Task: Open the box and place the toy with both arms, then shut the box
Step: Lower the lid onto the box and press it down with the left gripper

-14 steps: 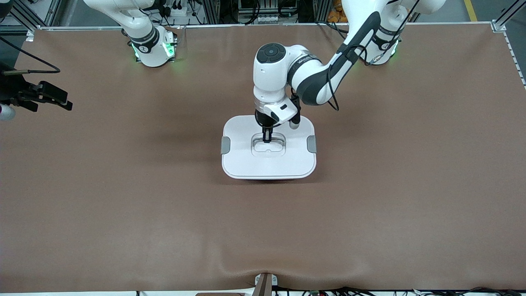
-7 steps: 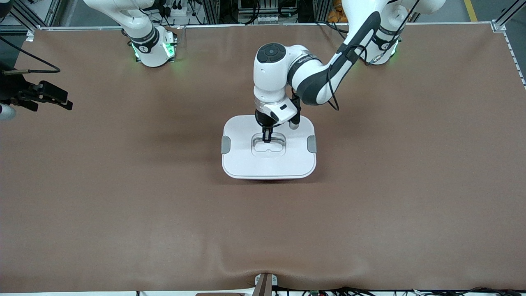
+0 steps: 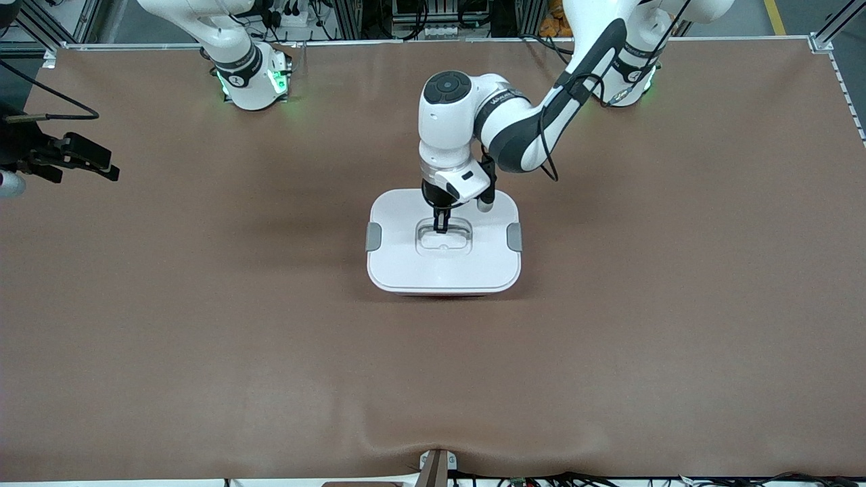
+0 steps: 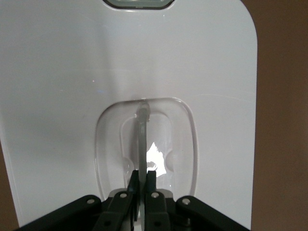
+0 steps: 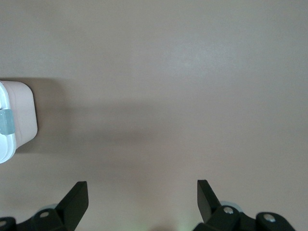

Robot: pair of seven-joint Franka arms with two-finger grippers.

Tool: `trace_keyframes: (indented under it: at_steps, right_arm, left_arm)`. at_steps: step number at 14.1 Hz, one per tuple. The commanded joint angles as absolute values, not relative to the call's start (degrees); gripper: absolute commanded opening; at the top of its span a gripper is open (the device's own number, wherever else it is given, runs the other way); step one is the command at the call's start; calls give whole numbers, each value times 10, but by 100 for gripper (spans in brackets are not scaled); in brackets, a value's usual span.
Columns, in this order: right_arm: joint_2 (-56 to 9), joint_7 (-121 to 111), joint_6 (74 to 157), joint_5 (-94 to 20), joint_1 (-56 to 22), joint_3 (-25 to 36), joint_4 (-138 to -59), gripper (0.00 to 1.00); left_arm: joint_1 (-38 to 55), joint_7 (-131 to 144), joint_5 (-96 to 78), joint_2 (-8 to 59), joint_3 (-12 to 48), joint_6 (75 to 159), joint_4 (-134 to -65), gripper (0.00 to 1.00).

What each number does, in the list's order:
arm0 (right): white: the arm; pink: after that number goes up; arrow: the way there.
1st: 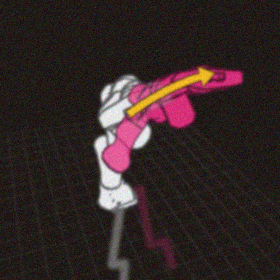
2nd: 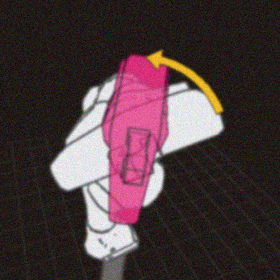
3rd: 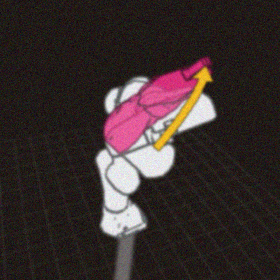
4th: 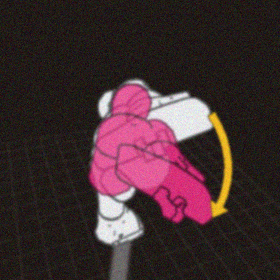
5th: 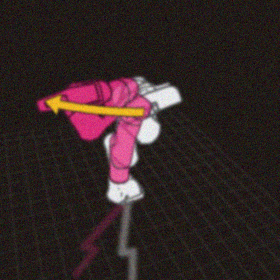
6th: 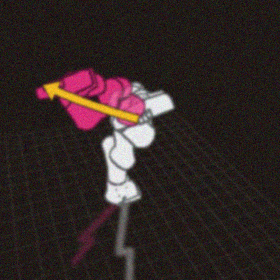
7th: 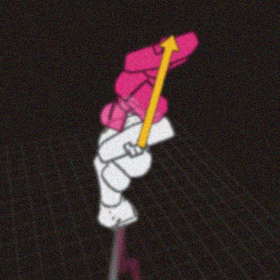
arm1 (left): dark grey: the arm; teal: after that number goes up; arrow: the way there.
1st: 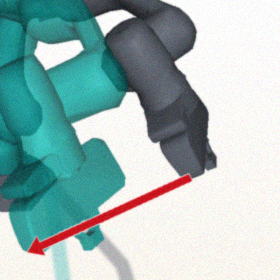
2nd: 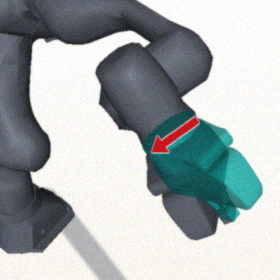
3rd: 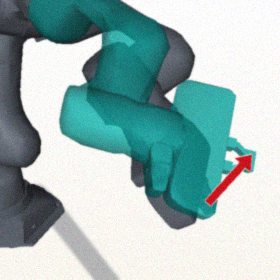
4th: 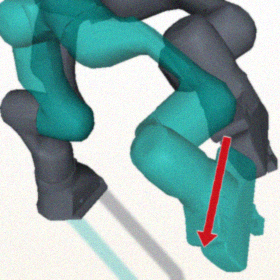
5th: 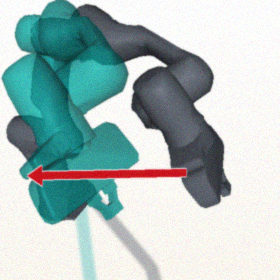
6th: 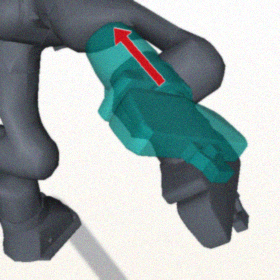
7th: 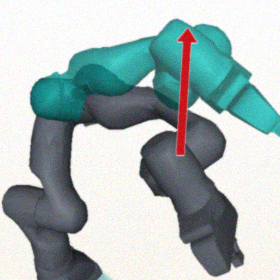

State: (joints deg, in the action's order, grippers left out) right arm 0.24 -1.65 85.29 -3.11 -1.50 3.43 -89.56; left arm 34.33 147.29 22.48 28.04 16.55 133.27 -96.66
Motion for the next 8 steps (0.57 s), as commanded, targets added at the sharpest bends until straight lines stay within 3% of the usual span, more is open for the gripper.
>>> trace_keyframes:
  at_steps: [1, 8]
  right_arm:
    - [4, -20, 844, -29, -18, 35, -888, 100]
    - [4, -20, 844, -29, -18, 35, -888, 100]
  left_arm:
    - [345, 1467, 236, 270, 165, 1337, -998, 0]
    - [347, 1448, 236, 272, 165, 1338, -995, 0]
